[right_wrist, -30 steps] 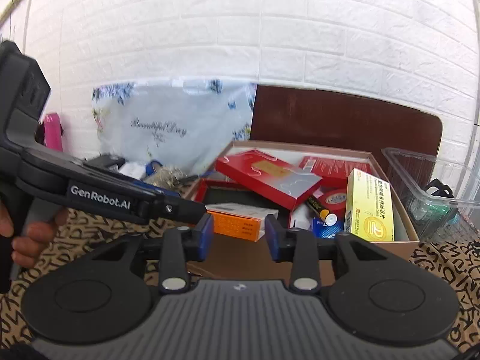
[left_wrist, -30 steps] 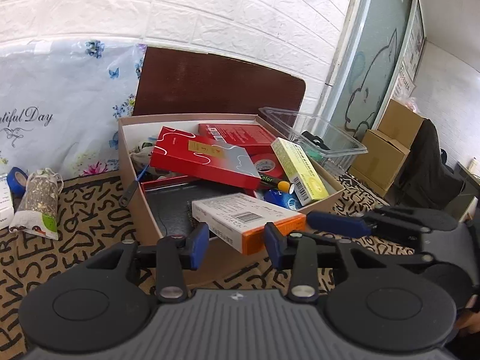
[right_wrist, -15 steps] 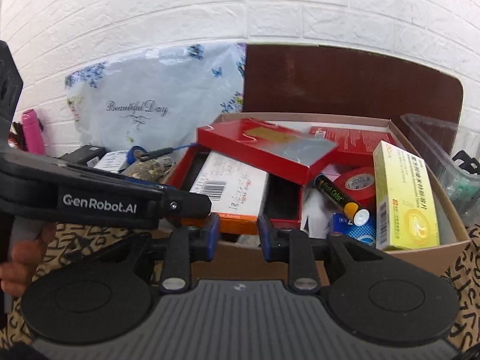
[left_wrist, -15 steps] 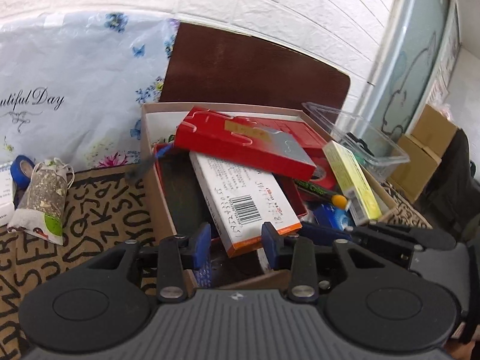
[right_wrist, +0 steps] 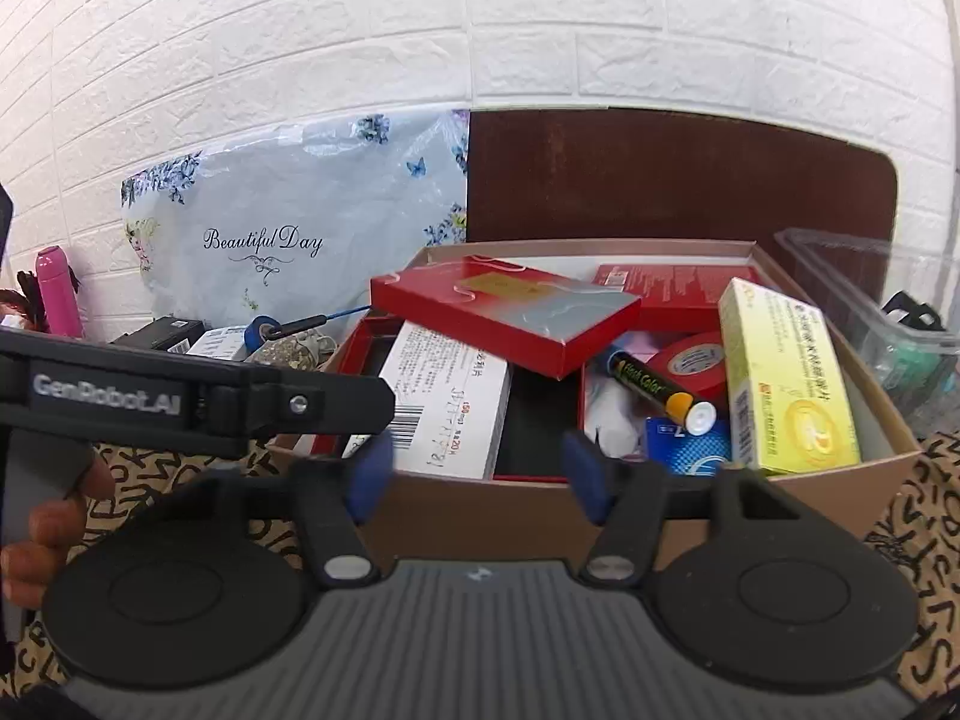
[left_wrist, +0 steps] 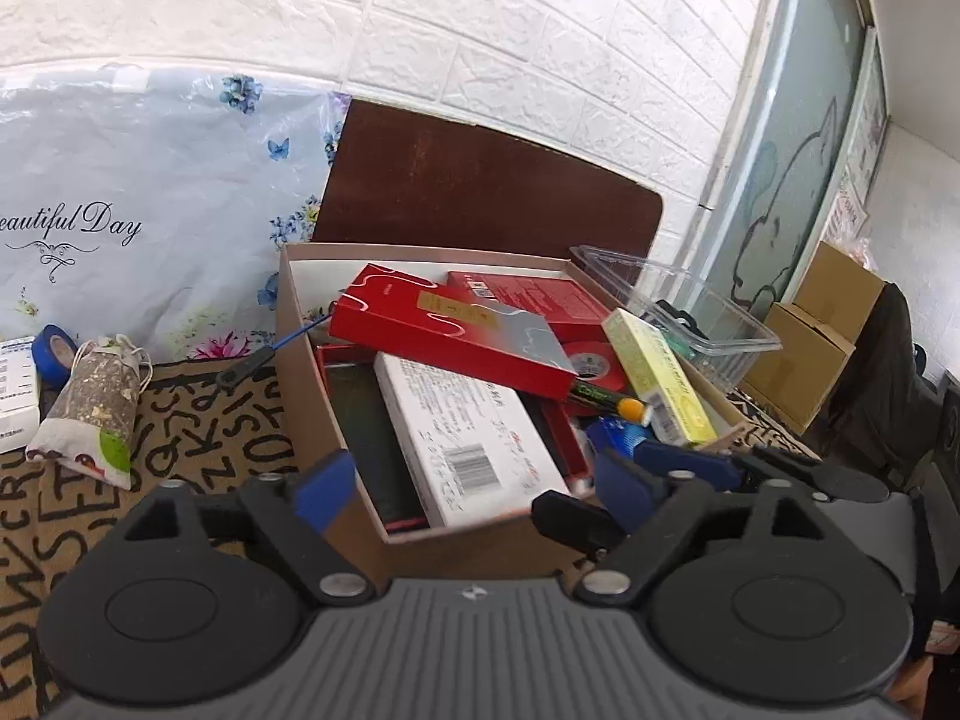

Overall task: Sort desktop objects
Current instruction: 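Push the orange-and-white box down into the cardboard box with the left tool, then move the left tool back to the mesh sachet bag on the table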

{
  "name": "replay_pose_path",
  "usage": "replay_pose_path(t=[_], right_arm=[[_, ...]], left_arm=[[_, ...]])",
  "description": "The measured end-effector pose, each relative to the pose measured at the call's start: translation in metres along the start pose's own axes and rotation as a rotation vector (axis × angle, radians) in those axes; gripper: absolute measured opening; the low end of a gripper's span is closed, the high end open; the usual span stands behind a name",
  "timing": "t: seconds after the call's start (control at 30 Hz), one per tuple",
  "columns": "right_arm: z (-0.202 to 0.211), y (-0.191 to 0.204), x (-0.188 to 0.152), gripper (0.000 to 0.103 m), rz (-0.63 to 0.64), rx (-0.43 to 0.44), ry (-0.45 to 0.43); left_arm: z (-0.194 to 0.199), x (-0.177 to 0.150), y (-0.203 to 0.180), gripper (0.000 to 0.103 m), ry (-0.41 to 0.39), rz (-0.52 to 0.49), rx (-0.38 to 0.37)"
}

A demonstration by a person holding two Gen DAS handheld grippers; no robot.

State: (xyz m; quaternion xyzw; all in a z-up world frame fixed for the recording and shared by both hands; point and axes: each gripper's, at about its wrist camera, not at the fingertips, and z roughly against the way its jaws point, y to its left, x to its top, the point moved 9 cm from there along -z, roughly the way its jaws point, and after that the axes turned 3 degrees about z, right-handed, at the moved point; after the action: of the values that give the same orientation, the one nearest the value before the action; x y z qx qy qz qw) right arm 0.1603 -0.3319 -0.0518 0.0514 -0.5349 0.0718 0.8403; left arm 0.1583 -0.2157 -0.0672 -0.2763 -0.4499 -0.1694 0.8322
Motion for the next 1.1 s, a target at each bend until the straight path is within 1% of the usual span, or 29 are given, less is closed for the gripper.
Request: replay_pose_path(t=[0.07,0.17,0.27,0.57,0.8,0.87,0.93,1.1], right_arm=[[0.006,0.004,0.0,0.082,0.01,-0.008,-0.01],[0.015,0.01,-0.003,0.083,0.013,0.004,-0.009],[0.023,0.019,-0.007,0.088,0.019,0.014,-0.01],[0.039,0.055,-0.031,0.089,0.007,0.066,0.021],[0.038,0.108,-0.048,0.089,0.054,0.157,0.063],[0.036,0.128,-0.049,0.089,0.075,0.193,0.071],[0.031,0.145,-0.049,0.089,0.103,0.211,0.077],[0.014,0.182,-0.041,0.089,0.152,0.272,0.079]], left_arm=[[0.008,-0.004,-0.004,0.098,-0.003,0.0,-0.012],[0.02,-0.012,-0.009,0.101,-0.016,0.003,-0.017],[0.031,-0.022,-0.012,0.101,-0.022,0.005,-0.013],[0.063,-0.056,0.001,0.101,-0.034,0.093,0.027],[0.085,-0.079,0.034,0.101,-0.029,0.181,0.087],[0.093,-0.084,0.047,0.101,-0.039,0.215,0.108],[0.102,-0.086,0.062,0.101,-0.049,0.246,0.134],[0.12,-0.083,0.105,0.101,-0.093,0.333,0.201]])
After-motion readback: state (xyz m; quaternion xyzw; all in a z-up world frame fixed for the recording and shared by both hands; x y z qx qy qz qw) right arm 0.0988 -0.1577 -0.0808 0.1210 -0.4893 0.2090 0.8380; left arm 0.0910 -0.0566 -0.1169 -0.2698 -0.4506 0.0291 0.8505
